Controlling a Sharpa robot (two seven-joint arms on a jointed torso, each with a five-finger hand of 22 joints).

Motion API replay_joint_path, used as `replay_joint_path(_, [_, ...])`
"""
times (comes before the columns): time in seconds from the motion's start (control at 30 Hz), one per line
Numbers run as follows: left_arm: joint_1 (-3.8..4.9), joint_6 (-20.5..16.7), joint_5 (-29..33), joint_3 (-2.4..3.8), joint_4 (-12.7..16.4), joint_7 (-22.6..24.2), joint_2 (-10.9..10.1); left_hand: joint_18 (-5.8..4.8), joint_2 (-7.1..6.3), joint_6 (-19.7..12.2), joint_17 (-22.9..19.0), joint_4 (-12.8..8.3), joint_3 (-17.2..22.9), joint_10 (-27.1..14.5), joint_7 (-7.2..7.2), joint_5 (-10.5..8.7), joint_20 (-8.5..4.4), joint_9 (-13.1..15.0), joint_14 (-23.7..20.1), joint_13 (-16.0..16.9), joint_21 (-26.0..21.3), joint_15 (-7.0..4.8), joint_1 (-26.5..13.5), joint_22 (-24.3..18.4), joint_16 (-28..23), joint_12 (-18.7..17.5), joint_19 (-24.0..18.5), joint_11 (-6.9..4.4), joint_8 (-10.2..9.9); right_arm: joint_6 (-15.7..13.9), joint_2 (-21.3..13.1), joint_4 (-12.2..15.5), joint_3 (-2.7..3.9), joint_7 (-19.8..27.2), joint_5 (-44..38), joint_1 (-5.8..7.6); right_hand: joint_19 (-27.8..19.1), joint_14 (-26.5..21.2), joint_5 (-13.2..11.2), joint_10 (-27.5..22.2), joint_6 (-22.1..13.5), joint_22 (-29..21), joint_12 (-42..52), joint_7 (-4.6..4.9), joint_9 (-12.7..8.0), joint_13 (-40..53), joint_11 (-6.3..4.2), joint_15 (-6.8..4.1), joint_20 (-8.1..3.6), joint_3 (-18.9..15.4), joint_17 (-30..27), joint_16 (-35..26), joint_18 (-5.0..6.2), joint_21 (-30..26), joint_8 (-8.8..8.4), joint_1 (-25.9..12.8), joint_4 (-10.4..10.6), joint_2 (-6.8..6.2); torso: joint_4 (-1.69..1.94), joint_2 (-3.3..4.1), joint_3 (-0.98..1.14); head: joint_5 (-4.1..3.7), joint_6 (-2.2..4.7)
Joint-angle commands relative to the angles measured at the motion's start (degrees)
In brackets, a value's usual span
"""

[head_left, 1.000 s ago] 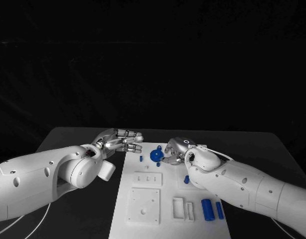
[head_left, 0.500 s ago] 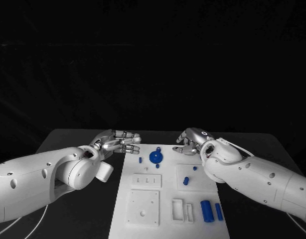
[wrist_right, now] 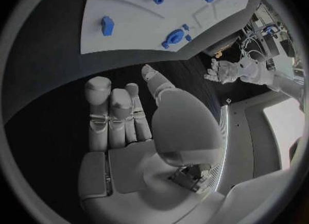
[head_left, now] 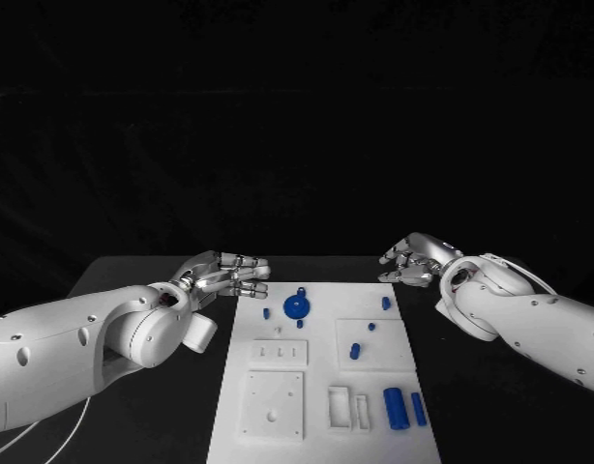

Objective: Assemble the parts on the task board

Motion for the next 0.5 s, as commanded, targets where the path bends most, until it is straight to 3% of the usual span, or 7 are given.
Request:
replay_joint_path(0.03, [0.02,0.9,-0.3,0.02,0.1,0.8,0.0,-0.84,0.17,0.4,0.0,-0.3,0.0,0.5,-0.01,0.02,-0.19,0.1,0.3,0.1,0.4,-0.17,0.3,0.0,-0.2,0.3,-0.1,0.02,0.2,3.4,-0.7,-1.6,0.07,8.6,5.8,-0.02,2.5,-0.2,2.3,0.0,-0.3,0.3,0.0,0.05,0.0,0.0,-0.21,-0.2,0.03,-1.0,0.0,-0.1,0.11,-0.3,0.18,0.7,-1.1,0.09,-0.39,-0.14,0.42,-0.11,-0.09])
replay_joint_path(0.13, [-0.01,1.0,-0.4,0.01,0.1,0.8,0.0,-0.84,0.17,0.4,0.0,-0.3,0.0,0.5,-0.01,0.02,-0.19,0.1,0.3,0.1,0.4,-0.17,0.3,0.0,-0.2,0.3,-0.1,0.02,0.2,5.0,-1.1,-3.4,0.11,10.7,6.9,-0.09,2.4,-0.4,3.2,-0.3,-0.8,0.6,-0.3,-0.35,-0.1,0.0,-0.69,-0.47,-0.25,-2.7,-0.2,-0.5,-0.22,-0.9,0.17,0.9,-2.7,0.96,-0.49,-0.16,0.62,-0.01,-0.11])
replay_joint_path(0.17, [-0.02,1.0,-0.4,0.01,0.0,0.8,0.0,-0.84,0.17,0.4,0.0,-0.3,0.0,0.5,-0.01,0.02,-0.19,0.1,0.3,0.1,0.4,-0.17,0.3,0.0,-0.2,0.3,-0.1,0.02,0.2,5.5,-1.2,-4.0,0.11,11.3,7.3,-0.15,2.4,-0.4,3.5,-0.3,-0.9,0.8,-0.3,-0.39,-0.1,0.0,-0.75,-0.51,-0.31,-2.9,-0.2,-0.5,-0.28,-1.0,0.17,0.9,-3.0,1.08,-0.47,-0.15,0.54,-0.03,-0.12])
replay_joint_path(0.23, [-0.05,1.0,-0.4,0.0,0.0,0.8,0.1,-0.84,0.17,0.4,0.0,-0.3,0.0,0.5,-0.01,0.02,-0.19,0.1,0.3,0.1,0.4,-0.17,0.3,0.0,-0.2,0.3,-0.1,0.02,0.2,6.2,-1.3,-4.8,0.12,12.0,7.9,-0.27,2.4,-0.4,4.4,-0.4,-1.2,1.0,-0.5,-0.51,-0.1,0.1,-0.96,-0.63,-0.4,-3.3,-0.2,-0.6,-0.42,-1.2,0.17,1.0,-3.7,1.31,-0.49,-0.17,0.64,-0.09,-0.18])
replay_joint_path(0.27, [-0.06,1.1,-0.4,0.0,0.0,0.9,0.1,-0.84,0.17,0.4,0.0,-0.3,0.0,0.5,-0.01,0.02,-0.19,0.1,0.3,0.1,0.4,-0.17,0.3,0.0,-0.2,0.3,-0.1,0.02,0.2,6.5,-1.3,-5.4,0.12,12.4,8.1,-0.37,2.4,-0.4,4.5,-0.5,-1.6,1.2,-0.5,-0.56,0.0,0.1,-1.07,-0.67,-0.48,-3.3,-0.2,-0.7,-0.55,-1.3,0.18,1.2,-4.3,1.49,-0.45,-0.18,0.58,-0.14,-0.19])
replay_joint_path(0.4, [-0.12,1.2,-0.4,0.0,0.0,0.9,0.1,-1.0,0.17,0.3,0.0,-0.4,-0.1,0.3,0.0,0.02,-0.25,0.1,0.3,0.1,0.3,-0.16,0.3,0.0,-0.2,0.3,-0.2,0.04,0.1,6.1,-1.0,-7.3,0.13,13.2,9.4,-0.86,2.5,-0.4,3.4,-0.4,-2.1,1.6,-0.5,-0.12,0.0,0.1,-0.58,-0.35,-0.27,-4.1,-0.1,-0.7,-0.52,-1.6,0.19,1.0,-4.4,1.68,-0.46,-0.17,0.53,-0.29,-0.17])
replay_joint_path(0.5, [-0.2,1.4,-0.4,0.0,-0.1,1.1,0.2,-1.0,0.11,0.2,0.0,-0.5,-0.1,0.1,0.02,0.02,-0.22,0.1,0.0,0.1,0.3,-0.09,0.3,0.0,-0.2,0.3,-0.3,0.08,0.1,6.3,-0.4,-9.1,0.12,13.8,10.4,-1.4,2.5,-0.5,3.6,-0.4,-4.4,1.9,-0.7,-0.19,-0.1,0.1,-0.82,-0.54,-0.35,-5.0,0.0,-0.7,-0.43,-1.8,0.17,1.6,-4.6,1.67,-0.28,-0.16,0.53,-0.31,-0.06])
